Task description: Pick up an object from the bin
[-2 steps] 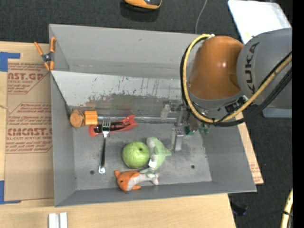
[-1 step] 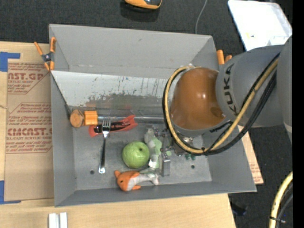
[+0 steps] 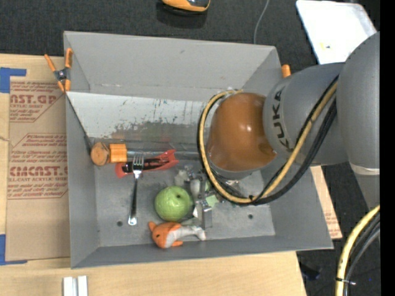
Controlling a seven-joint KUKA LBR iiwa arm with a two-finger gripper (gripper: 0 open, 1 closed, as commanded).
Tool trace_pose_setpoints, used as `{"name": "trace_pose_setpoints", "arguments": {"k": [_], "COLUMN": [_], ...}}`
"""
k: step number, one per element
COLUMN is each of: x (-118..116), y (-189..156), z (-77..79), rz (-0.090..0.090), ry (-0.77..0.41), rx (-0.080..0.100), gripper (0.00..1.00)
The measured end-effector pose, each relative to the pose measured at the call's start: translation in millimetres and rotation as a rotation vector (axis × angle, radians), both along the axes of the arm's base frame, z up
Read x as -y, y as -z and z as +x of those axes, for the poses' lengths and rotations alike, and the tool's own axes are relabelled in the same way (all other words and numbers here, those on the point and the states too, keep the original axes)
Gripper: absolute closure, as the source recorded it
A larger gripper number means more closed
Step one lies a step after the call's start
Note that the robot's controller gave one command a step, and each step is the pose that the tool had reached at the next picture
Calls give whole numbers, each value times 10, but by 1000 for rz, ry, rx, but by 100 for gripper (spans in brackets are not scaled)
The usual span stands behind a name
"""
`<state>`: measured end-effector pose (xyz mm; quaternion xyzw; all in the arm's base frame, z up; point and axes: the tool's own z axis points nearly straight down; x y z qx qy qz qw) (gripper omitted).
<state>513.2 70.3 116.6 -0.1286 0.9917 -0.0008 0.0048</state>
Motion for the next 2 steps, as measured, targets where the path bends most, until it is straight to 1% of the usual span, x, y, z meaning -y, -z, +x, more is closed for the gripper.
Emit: {"name": "trace_pose_setpoints", "arguments": {"k": [1, 2], "x": [-76, -391], "y": [321, 463], "z": [-71, -171], "rz": [-1, -4], "ry": [-185, -306], "rx": [-1, 2], "gripper": [0, 0]}}
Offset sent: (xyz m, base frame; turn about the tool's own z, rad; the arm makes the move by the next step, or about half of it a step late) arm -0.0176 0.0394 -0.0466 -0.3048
